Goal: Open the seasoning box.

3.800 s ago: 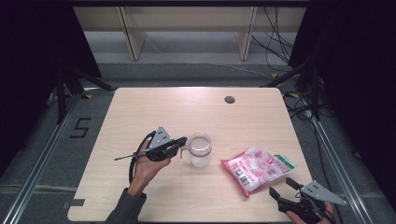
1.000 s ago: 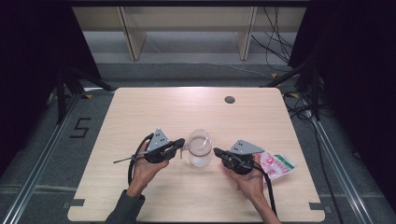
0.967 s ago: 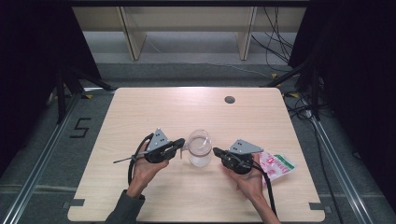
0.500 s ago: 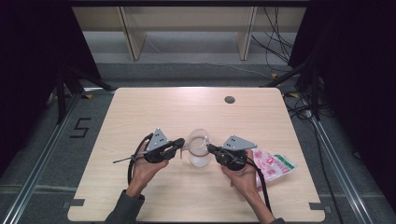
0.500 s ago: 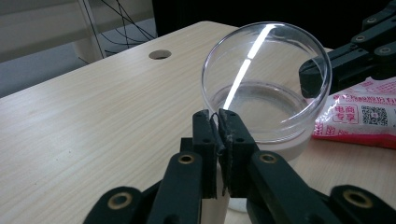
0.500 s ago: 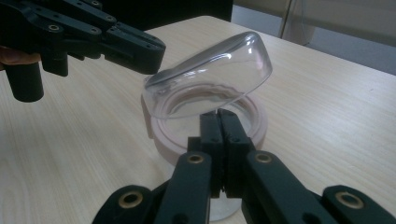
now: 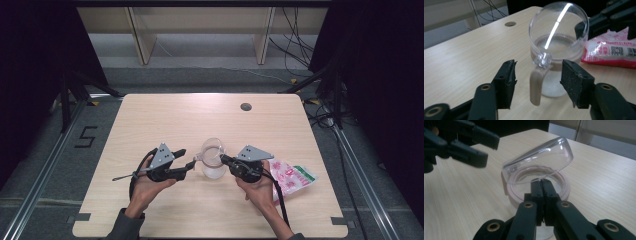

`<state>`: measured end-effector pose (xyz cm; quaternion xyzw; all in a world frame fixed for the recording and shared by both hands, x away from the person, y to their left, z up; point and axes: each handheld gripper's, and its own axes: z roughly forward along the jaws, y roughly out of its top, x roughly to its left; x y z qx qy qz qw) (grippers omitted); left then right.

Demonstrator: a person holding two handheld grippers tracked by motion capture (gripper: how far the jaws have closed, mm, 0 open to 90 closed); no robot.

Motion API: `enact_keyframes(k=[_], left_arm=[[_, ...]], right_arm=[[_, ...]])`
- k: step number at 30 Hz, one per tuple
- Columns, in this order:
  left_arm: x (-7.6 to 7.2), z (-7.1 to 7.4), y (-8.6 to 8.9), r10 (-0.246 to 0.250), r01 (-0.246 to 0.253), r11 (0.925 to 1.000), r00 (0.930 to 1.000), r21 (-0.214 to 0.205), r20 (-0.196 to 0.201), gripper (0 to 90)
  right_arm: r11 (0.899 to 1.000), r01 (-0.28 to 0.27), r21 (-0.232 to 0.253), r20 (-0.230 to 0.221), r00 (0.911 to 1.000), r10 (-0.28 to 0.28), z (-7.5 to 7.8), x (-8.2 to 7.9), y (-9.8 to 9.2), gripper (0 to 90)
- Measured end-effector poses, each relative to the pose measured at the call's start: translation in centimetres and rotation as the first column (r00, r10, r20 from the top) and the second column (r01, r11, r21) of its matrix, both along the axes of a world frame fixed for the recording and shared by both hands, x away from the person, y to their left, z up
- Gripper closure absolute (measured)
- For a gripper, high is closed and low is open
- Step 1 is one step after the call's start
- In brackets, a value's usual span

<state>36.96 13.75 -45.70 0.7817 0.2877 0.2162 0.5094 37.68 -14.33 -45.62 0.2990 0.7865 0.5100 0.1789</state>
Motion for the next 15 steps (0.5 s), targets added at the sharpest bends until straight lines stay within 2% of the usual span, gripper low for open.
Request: enact_keyframes(k=[2,3,4,5,6,7,9,11,12,14,15], left_arm=[[-0.4,-0.8,0.1,0.009,-0.008,0.9999,0.9995,0.009,-0.032,38.9],[-0.5,-1.0,0.3,0.006,-0.005,0.9997,0.9996,0.025,-0.028,36.2],[-0.7,-1.3,0.5,0.007,-0.006,0.9995,0.9996,0.030,-0.026,35.3],[-0.8,-1.5,0.7,0.019,-0.018,0.9997,0.9992,0.018,-0.035,34.3],[-0.9,-1.7,0.9,0.021,-0.021,0.9997,0.9988,0.011,-0.044,33.2],[-1.0,-1.9,1.1,0.024,-0.024,0.9997,0.9982,-0.003,-0.055,32.2],[-1.1,-2.0,1.5,0.030,-0.030,0.9995,0.9985,0.000,-0.047,30.7],[-1.2,-2.2,1.7,0.038,-0.038,0.9993,0.9979,0.002,-0.053,30.2],[-1.2,-2.2,1.7,0.042,-0.042,0.9991,0.9976,0.000,-0.055,29.9],[-1.2,-2.4,1.7,0.043,-0.043,0.9991,0.9970,-0.005,-0.064,28.8],[-1.2,-2.4,1.7,0.040,-0.041,0.9991,0.9972,-0.011,-0.063,28.6]], right_arm=[[1.000,-0.007,0.013,-0.007,1.0000,0.007,-0.1,0.1,0.1,90.0],[1.000,-0.005,0.000,0.006,1.0000,0.005,0.0,0.1,0.1,90.0],[1.000,0.007,0.011,-0.020,0.9998,-0.007,0.0,-0.1,0.2,90.0],[1.000,-0.006,0.004,0.002,1.0000,0.006,0.1,0.0,0.2,90.0],[1.000,0.006,0.004,-0.005,1.0000,-0.006,0.2,-0.1,0.3,89.9],[1.000,-0.008,-0.006,0.027,0.9996,0.008,0.3,0.1,0.3,89.9],[1.000,-0.008,0.015,0.017,0.9998,0.007,0.5,-0.1,0.7,89.9],[1.000,-0.022,-0.002,0.045,0.9987,0.022,0.9,-0.2,1.0,89.9],[1.000,-0.023,0.010,0.034,0.9992,0.022,1.0,-0.4,1.2,89.8],[0.999,-0.035,0.000,0.043,0.9985,0.035,1.2,-0.6,1.4,89.8],[0.999,-0.032,0.018,0.056,0.9980,0.031,1.3,-0.7,1.7,89.8]])
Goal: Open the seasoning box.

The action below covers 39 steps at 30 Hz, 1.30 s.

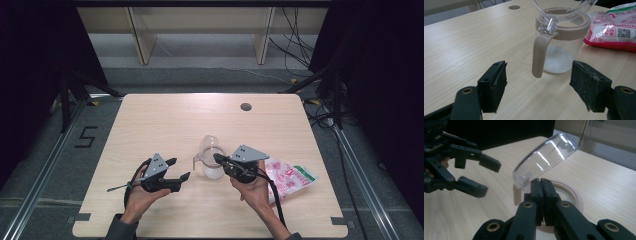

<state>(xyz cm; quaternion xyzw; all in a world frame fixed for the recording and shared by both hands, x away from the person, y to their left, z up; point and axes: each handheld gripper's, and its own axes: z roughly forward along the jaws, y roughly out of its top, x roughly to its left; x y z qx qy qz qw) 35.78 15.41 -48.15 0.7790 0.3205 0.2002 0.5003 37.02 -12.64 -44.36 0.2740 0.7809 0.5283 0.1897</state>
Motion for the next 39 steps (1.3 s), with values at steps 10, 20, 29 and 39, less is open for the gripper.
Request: enact_keyframes(k=[10,20,29,39], left_arm=[[-0.1,0.1,0.1,0.013,-0.013,0.9999,0.9997,0.009,0.020,27.5],[-0.2,-0.1,-0.2,0.000,0.000,1.0000,0.9999,-0.006,0.017,27.2],[-0.2,-0.1,-0.3,-0.007,0.007,1.0000,0.9997,-0.006,0.023,27.0],[-0.3,-0.3,-0.4,0.011,-0.011,0.9999,0.9998,0.009,0.016,26.9]], right_arm=[[1.000,-0.017,-0.008,0.008,0.9998,0.017,0.0,-0.5,1.0,89.8],[0.998,-0.057,-0.006,-0.012,0.9983,0.057,0.2,-1.0,1.5,89.3],[0.999,-0.051,0.012,0.002,0.9987,0.051,0.1,-0.8,2.4,88.5],[1.000,0.002,-0.011,0.019,0.9998,-0.002,1.3,-2.3,-2.4,81.6]])
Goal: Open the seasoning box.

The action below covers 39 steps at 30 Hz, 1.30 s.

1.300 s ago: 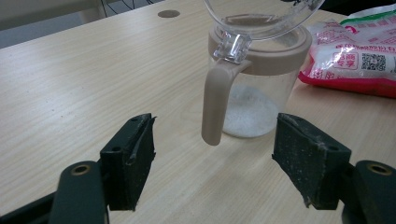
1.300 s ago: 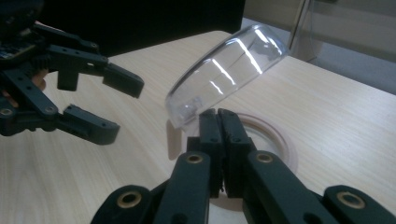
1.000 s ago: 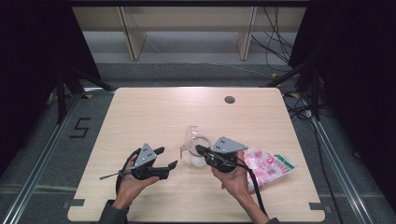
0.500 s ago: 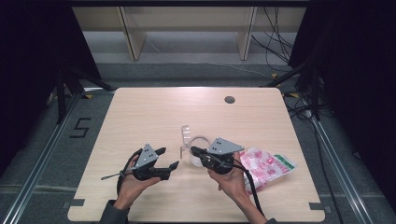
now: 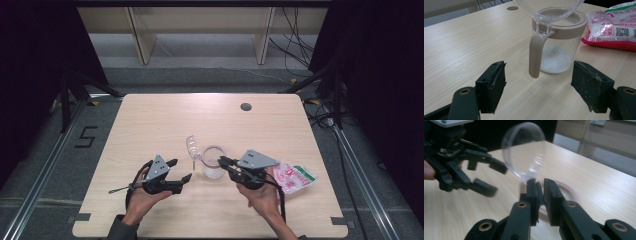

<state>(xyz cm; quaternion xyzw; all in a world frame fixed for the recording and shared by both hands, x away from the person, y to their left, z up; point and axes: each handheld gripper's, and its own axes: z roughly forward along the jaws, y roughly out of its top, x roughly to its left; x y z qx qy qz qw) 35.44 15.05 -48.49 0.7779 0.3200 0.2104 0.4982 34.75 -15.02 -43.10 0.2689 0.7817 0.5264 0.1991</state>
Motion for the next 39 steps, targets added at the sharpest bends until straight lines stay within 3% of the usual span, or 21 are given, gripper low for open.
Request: enact_keyframes(k=[7,8,9,10,13,16,17,20,23,24,26,29,31,32,33,34,35,36,37,38,39], left_arm=[[0.0,-0.3,-0.1,0.008,-0.008,0.9999,0.9998,-0.014,-0.017,27.5],[0.0,-0.3,-0.1,0.009,-0.009,0.9999,0.9999,-0.011,-0.014,27.5],[0.0,-0.3,-0.2,0.011,-0.011,0.9999,0.9998,-0.010,-0.016,27.6],[0.0,-0.3,-0.2,0.010,-0.011,0.9999,0.9998,-0.009,-0.017,27.6],[-0.1,-0.4,-0.3,0.007,-0.008,0.9999,0.9997,-0.015,-0.025,27.7],[-0.2,-0.4,-0.3,0.007,-0.007,0.9998,0.9996,-0.016,-0.028,27.7],[-0.2,-0.4,-0.2,0.005,-0.005,1.0000,0.9998,0.000,-0.020,27.8],[-0.3,-0.5,-0.4,0.005,-0.005,0.9999,0.9995,-0.014,-0.030,27.9],[-0.3,-0.6,-0.4,-0.001,0.001,1.0000,0.9996,0.002,-0.029,27.9],[-0.4,-0.7,-0.6,0.000,-0.001,0.9997,0.9992,-0.025,-0.041,27.8],[-0.4,-0.7,-0.7,-0.009,0.008,0.9996,0.9986,-0.026,-0.052,27.8],[-0.7,-0.6,-1.0,-0.025,0.024,0.9993,0.9983,-0.028,-0.052,27.7],[-0.8,-0.7,-1.3,-0.036,0.034,0.9988,0.9978,-0.034,-0.056,27.6],[-0.9,-0.7,-1.4,-0.040,0.038,0.9989,0.9977,-0.027,-0.055,27.4],[-0.9,-0.7,-1.4,-0.043,0.041,0.9987,0.9976,-0.030,-0.054,27.3],[-1.0,-0.6,-1.4,-0.040,0.039,0.9990,0.9978,-0.020,-0.053,27.4],[-1.0,-0.6,-1.5,-0.041,0.039,0.9987,0.9977,-0.032,-0.055,27.4],[-0.9,-0.5,-1.3,-0.054,0.053,0.9985,0.9979,-0.009,-0.036,27.4],[-1.0,-0.6,-1.4,-0.037,0.035,0.9990,0.9979,-0.026,-0.054,27.3],[-0.9,-0.5,-1.3,-0.048,0.048,0.9988,0.9981,-0.012,-0.038,27.3],[-1.0,-0.6,-1.3,-0.040,0.040,0.9990,0.9979,-0.018,-0.050,27.3]], right_arm=[[0.991,0.132,0.000,-0.012,0.9912,-0.132,-0.2,-1.7,-6.2,76.2],[0.991,0.137,0.008,-0.037,0.9899,-0.136,-0.3,-1.9,-7.0,75.1],[0.987,0.163,-0.001,-0.022,0.9863,-0.163,-0.5,-2.1,-7.9,73.8],[0.981,0.194,0.007,-0.062,0.9792,-0.193,-0.8,-2.6,-8.7,72.6],[0.970,0.242,0.017,-0.059,0.9689,-0.240,-1.7,-3.1,-10.7,68.9],[0.956,0.294,0.015,-0.102,0.9514,-0.291,-2.4,-4.1,-12.1,65.0],[0.954,0.298,0.028,-0.093,0.9511,-0.295,-2.7,-4.2,-12.7,64.5],[0.944,0.330,0.007,-0.096,0.9398,-0.328,-2.9,-5.2,-13.7,61.3],[0.928,0.372,0.022,-0.148,0.9190,-0.366,-3.3,-6.0,-14.3,54.4],[0.923,0.385,0.031,-0.167,0.9119,-0.375,-3.5,-6.3,-14.4,50.8],[0.923,0.382,0.037,-0.202,0.9078,-0.368,-3.9,-6.6,-14.7,47.3],[0.910,0.413,0.022,-0.245,0.8851,-0.396,-4.2,-7.1,-15.2,43.7],[0.909,0.417,0.017,-0.276,0.8755,-0.397,-4.4,-7.1,-15.4,41.6],[0.910,0.415,0.014,-0.249,0.8827,-0.399,-4.7,-7.0,-15.6,41.3],[0.914,0.405,0.012,-0.257,0.8846,-0.389,-4.8,-7.1,-15.8,41.3],[0.904,0.427,0.011,-0.287,0.8675,-0.406,-4.7,-7.4,-15.7,40.9],[0.912,0.411,0.004,-0.257,0.8815,-0.396,-4.8,-7.3,-16.1,40.6],[0.898,0.438,0.036,-0.290,0.8648,-0.410,-4.9,-7.5,-15.9,40.7],[0.903,0.430,0.009,-0.273,0.8696,-0.412,-4.8,-7.5,-16.3,40.8],[0.901,0.433,0.008,-0.269,0.8690,-0.416,-4.9,-7.5,-16.5,40.7],[0.893,0.449,0.035,-0.291,0.8593,-0.421,-5.0,-7.6,-16.5,40.8]])
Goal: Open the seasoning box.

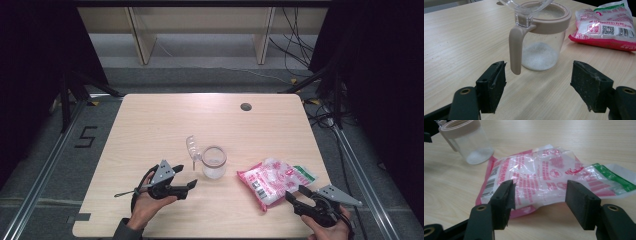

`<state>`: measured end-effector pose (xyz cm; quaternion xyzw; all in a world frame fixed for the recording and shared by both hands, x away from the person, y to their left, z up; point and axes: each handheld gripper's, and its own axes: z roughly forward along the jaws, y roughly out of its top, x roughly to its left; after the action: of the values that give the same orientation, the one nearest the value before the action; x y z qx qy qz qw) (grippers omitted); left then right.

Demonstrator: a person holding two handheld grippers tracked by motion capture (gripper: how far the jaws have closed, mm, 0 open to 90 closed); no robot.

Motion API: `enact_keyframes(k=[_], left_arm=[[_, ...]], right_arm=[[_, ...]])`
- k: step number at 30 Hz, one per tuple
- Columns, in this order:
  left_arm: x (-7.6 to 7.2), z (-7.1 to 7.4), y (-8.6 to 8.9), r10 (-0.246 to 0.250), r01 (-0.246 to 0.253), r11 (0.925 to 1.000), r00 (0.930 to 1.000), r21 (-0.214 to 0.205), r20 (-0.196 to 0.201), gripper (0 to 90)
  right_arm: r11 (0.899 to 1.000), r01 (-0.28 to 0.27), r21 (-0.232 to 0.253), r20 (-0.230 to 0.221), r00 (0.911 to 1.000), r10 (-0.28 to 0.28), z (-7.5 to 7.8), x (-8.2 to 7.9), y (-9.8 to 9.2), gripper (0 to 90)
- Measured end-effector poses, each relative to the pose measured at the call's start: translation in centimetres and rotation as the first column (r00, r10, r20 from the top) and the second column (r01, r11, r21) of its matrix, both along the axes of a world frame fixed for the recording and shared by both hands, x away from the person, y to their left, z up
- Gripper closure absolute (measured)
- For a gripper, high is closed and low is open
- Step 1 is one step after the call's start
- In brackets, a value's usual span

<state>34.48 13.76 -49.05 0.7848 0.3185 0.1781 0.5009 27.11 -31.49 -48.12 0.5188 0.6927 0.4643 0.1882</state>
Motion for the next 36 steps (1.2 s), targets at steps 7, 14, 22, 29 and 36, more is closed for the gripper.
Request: enact_keyframes(k=[7,14,22,29,36], left_arm=[[0.1,-0.1,-0.1,0.001,-0.001,0.9999,1.0000,-0.012,-0.004,27.3],[0.0,-0.1,-0.2,-0.012,0.012,0.9998,0.9999,-0.014,0.002,26.9],[0.1,-0.2,-0.2,-0.010,0.009,0.9998,1.0000,-0.018,-0.003,26.8],[0.1,-0.1,-0.3,-0.010,0.010,1.0000,0.9999,0.001,0.004,26.7],[0.2,-0.1,-0.3,-0.020,0.020,0.9998,0.9998,0.004,0.009,26.5]], right_arm=[[0.999,0.040,0.022,-0.065,0.9972,-0.039,-0.8,0.2,-1.3,39.3],[0.989,0.068,0.134,-0.126,0.9907,-0.051,-1.7,0.9,-1.9,37.2],[0.987,0.046,0.154,-0.203,0.9791,-0.014,-2.0,2.0,-0.9,33.1],[0.991,0.027,0.133,-0.158,0.9874,-0.006,-2.3,3.6,-0.7,31.4],[0.992,0.040,0.122,-0.158,0.9872,-0.020,-2.1,4.8,-0.4,31.8]])
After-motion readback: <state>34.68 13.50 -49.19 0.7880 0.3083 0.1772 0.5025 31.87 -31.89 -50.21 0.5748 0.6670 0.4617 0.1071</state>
